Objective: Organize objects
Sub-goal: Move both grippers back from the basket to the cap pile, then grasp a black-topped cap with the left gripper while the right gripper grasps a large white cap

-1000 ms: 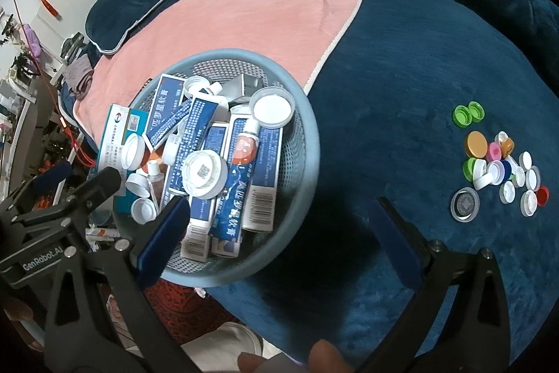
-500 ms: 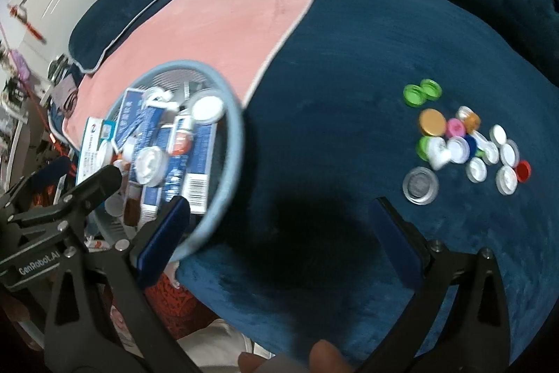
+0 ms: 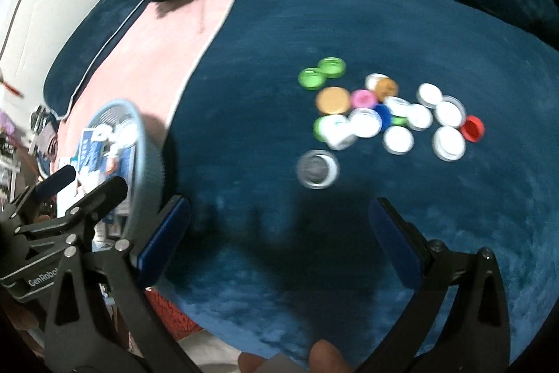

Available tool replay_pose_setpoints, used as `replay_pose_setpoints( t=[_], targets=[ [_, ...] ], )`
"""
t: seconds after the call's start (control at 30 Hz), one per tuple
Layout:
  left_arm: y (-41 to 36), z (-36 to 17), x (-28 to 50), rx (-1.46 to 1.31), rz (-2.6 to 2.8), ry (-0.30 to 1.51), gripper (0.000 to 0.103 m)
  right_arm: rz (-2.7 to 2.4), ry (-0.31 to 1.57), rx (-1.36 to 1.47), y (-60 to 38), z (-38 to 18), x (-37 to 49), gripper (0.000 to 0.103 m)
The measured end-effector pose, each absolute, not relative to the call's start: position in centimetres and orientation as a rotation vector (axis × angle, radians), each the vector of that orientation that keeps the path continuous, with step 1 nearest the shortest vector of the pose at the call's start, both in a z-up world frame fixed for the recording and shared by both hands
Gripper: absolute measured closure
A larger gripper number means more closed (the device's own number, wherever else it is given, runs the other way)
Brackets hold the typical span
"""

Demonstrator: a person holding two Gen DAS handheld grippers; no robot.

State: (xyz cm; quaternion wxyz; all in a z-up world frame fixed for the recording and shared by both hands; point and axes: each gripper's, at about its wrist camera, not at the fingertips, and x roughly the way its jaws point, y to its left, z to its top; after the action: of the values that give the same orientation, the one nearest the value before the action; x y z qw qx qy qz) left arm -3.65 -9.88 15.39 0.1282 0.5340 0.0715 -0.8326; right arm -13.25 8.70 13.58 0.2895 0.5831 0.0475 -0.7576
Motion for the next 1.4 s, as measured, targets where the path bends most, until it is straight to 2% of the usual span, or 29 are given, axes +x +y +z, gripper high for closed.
replay_pose_setpoints(
  t=[0.2, 0.47, 0.87, 1.23, 1.4],
  targets=[
    [-5.7, 13.8, -6.2, 1.629, -2.453, 0.13, 0.001, -2.063, 0.088, 1.595, 12.2, 12.8, -14.8, 0.0],
    [-2.2, 12.1, -8.4, 1.715, -2.487, 0.119, 0.001, -2.11, 0.048, 1.656, 16.2, 11.6, -16.9, 0.0],
    [-1.0, 7.5, -11.3, 1.813, -2.421, 0.113, 0.001, -2.188, -0.13, 1.762, 20.3, 10.1, -19.2, 0.0],
    [-0.7, 2.7, -11.9, 1.849, -2.345, -0.12, 0.001, -2.192, -0.121, 1.761, 21.0, 10.0, -19.8, 0.0],
    [-0.5, 1.1, -10.9, 1.992, -2.316, -0.182, 0.001, -2.196, -0.123, 1.76, 20.9, 9.9, -19.8, 0.0]
  ],
)
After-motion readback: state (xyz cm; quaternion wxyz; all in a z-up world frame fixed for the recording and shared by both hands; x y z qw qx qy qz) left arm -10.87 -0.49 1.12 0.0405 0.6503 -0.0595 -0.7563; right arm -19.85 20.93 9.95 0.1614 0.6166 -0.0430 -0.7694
